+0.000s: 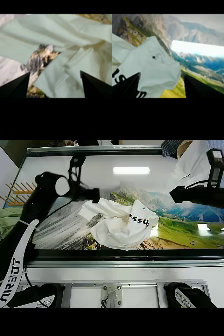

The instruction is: Fold the clothes and pants, and hang the long-sleeved shirts on hangers.

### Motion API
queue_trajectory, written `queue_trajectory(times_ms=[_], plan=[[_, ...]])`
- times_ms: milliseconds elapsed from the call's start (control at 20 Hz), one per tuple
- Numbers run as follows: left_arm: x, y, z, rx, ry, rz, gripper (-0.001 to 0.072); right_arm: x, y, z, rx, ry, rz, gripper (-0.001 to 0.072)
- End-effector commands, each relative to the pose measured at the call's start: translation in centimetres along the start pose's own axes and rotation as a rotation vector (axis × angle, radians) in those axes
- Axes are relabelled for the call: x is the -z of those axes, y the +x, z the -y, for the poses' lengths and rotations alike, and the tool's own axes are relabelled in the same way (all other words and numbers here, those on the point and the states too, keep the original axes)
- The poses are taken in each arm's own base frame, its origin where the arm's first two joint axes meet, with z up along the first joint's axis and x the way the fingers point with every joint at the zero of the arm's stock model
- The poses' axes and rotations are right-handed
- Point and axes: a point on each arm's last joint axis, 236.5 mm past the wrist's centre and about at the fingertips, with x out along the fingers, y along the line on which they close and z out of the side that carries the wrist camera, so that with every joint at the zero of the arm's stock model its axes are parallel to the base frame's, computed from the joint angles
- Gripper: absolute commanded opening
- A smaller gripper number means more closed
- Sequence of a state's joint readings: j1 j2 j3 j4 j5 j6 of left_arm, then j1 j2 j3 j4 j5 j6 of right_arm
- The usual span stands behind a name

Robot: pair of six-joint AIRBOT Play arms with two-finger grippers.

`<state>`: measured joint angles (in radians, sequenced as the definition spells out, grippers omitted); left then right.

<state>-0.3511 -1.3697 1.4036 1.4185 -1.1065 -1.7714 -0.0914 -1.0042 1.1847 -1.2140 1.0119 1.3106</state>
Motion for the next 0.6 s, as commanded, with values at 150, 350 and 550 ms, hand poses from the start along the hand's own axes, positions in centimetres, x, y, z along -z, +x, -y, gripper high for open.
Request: queue_trajectory(times_ms=[150, 350, 550], plan=[[15.5, 6.6, -7.0, 0.039, -0.400, -0.350, 0.0718, 9.5, 4.7, 1.1, -0.001, 0.185, -0.252, 0.0582], [17.9, 9.0, -4.1, 0.158, -0.501, -0.387, 0.0719, 14.0, 7.3, 2.4, 0.021, 0.329, -0.382, 0.0582], [19.2, 11.6, -0.4, 0.210, -0.457, -0.476, 0.0718, 16.5, 9.1, 3.0, 0.013, 0.421, -0.474, 0.0583]])
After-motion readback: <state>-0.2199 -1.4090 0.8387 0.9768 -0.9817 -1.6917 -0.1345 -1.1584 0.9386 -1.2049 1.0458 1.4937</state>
